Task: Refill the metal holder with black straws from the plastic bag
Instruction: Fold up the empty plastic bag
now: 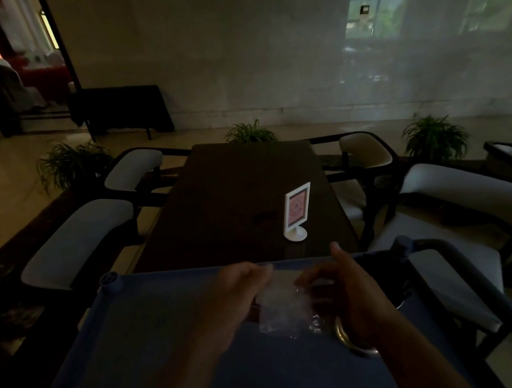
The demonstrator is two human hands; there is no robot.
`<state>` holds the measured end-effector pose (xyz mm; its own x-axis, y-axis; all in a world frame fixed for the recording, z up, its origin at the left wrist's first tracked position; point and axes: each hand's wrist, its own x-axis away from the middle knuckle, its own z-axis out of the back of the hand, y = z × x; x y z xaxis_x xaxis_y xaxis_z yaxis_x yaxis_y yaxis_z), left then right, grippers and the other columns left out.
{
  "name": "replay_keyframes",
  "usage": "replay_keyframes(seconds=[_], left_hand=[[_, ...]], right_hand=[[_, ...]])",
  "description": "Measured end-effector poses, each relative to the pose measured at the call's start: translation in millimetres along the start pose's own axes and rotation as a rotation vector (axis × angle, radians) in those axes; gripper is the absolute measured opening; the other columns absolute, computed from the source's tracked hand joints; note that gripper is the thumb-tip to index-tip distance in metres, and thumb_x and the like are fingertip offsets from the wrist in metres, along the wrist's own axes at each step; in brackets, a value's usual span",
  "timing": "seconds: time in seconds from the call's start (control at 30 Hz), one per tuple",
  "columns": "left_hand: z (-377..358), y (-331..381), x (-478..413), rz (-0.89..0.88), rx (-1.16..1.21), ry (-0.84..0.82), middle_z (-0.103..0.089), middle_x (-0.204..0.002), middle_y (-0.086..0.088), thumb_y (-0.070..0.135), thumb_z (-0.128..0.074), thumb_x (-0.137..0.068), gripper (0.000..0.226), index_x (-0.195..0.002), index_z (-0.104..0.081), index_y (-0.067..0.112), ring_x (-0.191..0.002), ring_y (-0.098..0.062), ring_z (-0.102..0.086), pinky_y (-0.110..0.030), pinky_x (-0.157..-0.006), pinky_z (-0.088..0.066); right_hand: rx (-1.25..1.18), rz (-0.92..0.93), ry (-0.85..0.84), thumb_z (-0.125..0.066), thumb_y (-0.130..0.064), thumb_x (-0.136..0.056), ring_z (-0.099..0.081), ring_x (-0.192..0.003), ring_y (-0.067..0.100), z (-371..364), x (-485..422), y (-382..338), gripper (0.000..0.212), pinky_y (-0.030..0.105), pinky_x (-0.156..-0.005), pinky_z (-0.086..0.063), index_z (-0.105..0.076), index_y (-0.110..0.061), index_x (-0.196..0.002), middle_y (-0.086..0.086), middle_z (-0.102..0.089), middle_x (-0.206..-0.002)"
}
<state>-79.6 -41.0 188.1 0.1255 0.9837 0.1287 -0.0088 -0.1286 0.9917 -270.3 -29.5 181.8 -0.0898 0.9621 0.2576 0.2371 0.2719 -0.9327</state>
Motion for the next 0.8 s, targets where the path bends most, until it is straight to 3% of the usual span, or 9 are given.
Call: replay_keyframes(seconds=[0.07, 0.17, 0.27, 0.33, 0.43, 0.57, 0.7, 0.8], left_hand=[[-2.8, -2.0, 0.7, -0.075, -0.184, -0.064, -0.069, -0.091, -0.002, 0.026, -0.069, -0.085, 0.009, -0.092, -0.066, 0.020, -0.083, -0.018, -0.069, -0.027, -0.065, -0.055], [-5.3, -10.4, -3.8, -0.138, -0.237, -0.012, -0.065, -0.101, 0.002, 0.014, -0.071, -0.083, 0.018, -0.096, -0.062, 0.024, -0.093, -0.016, -0.066, -0.024, -0.071, -0.055], [-7.0, -15.7, -4.7, -0.176, -0.239, 0.019, -0.063, -0.105, 0.006, 0.013, -0.071, -0.083, 0.026, -0.097, -0.059, 0.033, -0.096, -0.011, -0.065, -0.031, -0.076, -0.059], [-6.5, -20.6, -5.5, -0.216, -0.256, 0.022, -0.064, -0.106, 0.009, 0.016, -0.072, -0.081, 0.030, -0.096, -0.058, 0.038, -0.096, -0.010, -0.065, -0.036, -0.078, -0.060], [-6.9, -26.6, -6.9, -0.251, -0.260, 0.025, -0.065, -0.107, 0.007, 0.015, -0.074, -0.079, 0.033, -0.097, -0.059, 0.038, -0.097, -0.010, -0.066, -0.032, -0.074, -0.060], [-8.2, -31.8, -6.1, -0.170, -0.168, -0.009, -0.066, -0.112, -0.001, 0.010, -0.070, -0.083, 0.034, -0.103, -0.060, 0.035, -0.097, -0.018, -0.069, -0.029, -0.069, -0.060], [-7.6, -36.6, -1.9, -0.127, -0.124, 0.019, -0.066, -0.109, 0.001, 0.012, -0.069, -0.084, 0.032, -0.100, -0.062, 0.039, -0.090, -0.015, -0.071, -0.026, -0.064, -0.059], [-4.1, -42.9, 1.3, -0.106, -0.104, 0.034, -0.069, -0.105, 0.002, 0.011, -0.068, -0.085, 0.031, -0.099, -0.063, 0.038, -0.087, -0.010, -0.072, -0.027, -0.066, -0.059]], right_hand=[[0.070, 0.067, 0.030, -0.047, -0.047, -0.092, -0.069, -0.065, 0.025, -5.1, 1.6, -2.0, 0.056, 0.031, -0.054, -0.052, -0.067, 0.004, -0.084, 0.017, -0.072, -0.081], [0.127, 0.153, 0.017, -0.061, -0.017, -0.090, -0.062, -0.056, 0.018, -9.2, 2.6, -0.2, 0.020, 0.026, -0.047, -0.047, -0.055, -0.002, -0.102, 0.017, -0.062, -0.082], [0.163, 0.125, 0.063, -0.068, -0.011, -0.086, -0.072, -0.075, 0.026, -11.7, 2.2, 3.2, 0.041, 0.028, -0.056, -0.054, -0.049, -0.025, -0.119, 0.015, -0.069, -0.101], [0.136, 0.071, 0.067, -0.070, -0.011, -0.084, -0.074, -0.085, 0.029, -13.9, 3.7, 5.6, 0.049, 0.032, -0.061, -0.057, -0.047, -0.032, -0.121, 0.014, -0.071, -0.106], [0.118, 0.042, 0.070, -0.071, -0.008, -0.083, -0.073, -0.088, 0.031, -13.0, 3.5, 10.7, 0.052, 0.036, -0.062, -0.058, -0.046, -0.029, -0.124, 0.014, -0.071, -0.108], [0.164, 0.012, 0.104, -0.068, -0.001, -0.084, -0.072, -0.091, 0.028, -12.5, 4.8, 13.2, 0.055, 0.040, -0.069, -0.061, -0.044, -0.032, -0.123, 0.012, -0.066, -0.110], [0.202, 0.020, 0.152, -0.068, 0.002, -0.083, -0.070, -0.095, 0.029, -16.3, 3.8, 20.4, 0.049, 0.039, -0.073, -0.061, -0.049, -0.021, -0.122, 0.015, -0.065, -0.112], [0.181, 0.033, 0.152, -0.066, 0.005, -0.082, -0.069, -0.098, 0.034, -19.0, 2.1, 27.6, 0.046, 0.052, -0.082, -0.059, -0.050, -0.018, -0.119, 0.017, -0.065, -0.110]])
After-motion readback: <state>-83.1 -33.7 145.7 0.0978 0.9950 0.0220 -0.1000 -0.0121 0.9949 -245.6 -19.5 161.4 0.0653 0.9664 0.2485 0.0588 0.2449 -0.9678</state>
